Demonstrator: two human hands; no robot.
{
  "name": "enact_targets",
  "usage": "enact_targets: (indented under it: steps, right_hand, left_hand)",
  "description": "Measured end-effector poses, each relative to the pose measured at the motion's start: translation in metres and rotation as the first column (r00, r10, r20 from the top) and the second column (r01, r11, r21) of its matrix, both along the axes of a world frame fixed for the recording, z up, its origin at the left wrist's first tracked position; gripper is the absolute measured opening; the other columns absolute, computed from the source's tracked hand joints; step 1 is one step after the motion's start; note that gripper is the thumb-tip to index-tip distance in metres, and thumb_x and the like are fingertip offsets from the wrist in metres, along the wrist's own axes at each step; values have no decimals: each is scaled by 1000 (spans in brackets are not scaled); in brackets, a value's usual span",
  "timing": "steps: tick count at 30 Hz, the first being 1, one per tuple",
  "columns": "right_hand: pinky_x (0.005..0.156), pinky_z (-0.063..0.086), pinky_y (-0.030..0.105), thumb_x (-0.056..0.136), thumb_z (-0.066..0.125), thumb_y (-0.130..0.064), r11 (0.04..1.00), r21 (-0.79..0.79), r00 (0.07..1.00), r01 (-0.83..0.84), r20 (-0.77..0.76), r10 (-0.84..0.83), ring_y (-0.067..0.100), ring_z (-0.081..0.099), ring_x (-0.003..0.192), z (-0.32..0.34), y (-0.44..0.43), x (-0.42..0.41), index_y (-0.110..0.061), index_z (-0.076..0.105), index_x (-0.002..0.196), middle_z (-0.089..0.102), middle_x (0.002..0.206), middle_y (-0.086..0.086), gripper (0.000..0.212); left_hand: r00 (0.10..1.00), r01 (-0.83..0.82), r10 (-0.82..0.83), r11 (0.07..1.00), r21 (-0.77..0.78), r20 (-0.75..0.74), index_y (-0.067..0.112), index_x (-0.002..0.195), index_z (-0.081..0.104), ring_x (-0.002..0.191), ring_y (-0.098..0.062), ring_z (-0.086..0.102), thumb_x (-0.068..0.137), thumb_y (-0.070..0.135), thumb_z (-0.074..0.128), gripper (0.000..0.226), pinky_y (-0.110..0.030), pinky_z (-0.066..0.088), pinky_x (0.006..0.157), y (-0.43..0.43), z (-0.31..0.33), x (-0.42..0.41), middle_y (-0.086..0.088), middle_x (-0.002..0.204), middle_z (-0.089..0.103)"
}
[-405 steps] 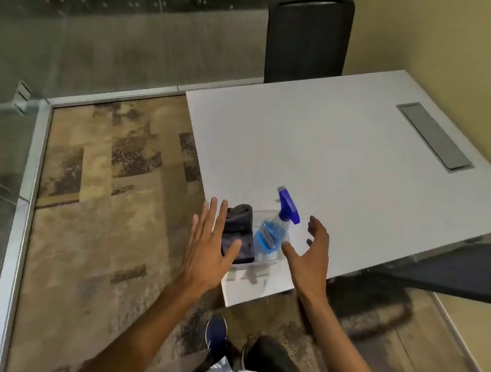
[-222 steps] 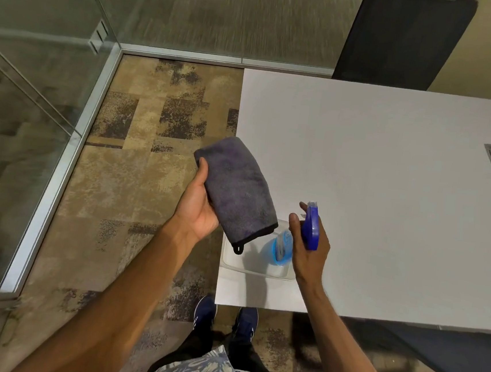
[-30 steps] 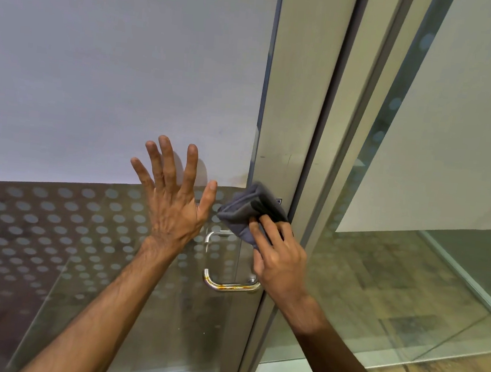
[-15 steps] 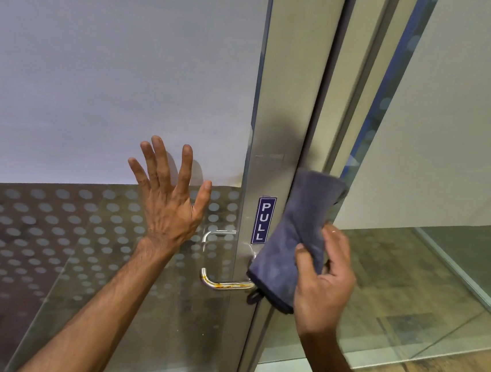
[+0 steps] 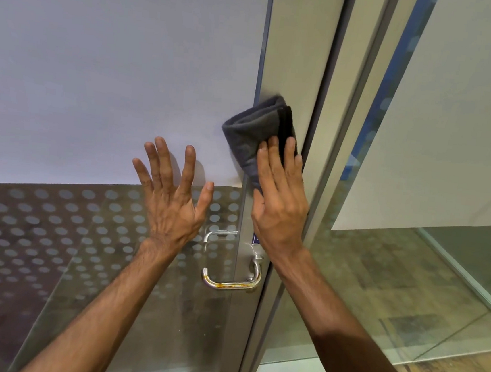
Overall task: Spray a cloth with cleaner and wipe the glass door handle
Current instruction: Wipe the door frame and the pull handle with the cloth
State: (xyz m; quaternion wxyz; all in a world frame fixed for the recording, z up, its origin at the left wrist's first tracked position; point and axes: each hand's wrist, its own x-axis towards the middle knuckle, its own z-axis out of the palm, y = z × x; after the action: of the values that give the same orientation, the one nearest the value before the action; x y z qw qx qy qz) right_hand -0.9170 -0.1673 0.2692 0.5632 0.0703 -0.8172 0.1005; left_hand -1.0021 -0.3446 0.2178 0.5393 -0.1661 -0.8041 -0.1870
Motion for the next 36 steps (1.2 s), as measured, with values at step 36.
enact_targets:
  steps: [36]
  right_hand:
    - [124,33,39,73,70,18,961,-213,694,-178,665,276,16,44,146,-109,22,85,-14,58,144,54,149,-7,79]
  left_hand:
    - [997,-25,29,997,-69,67,29,167,-7,160,-22,-26,109,54,36,76,-59,-12,127,-7,-9,11,2,171,-33]
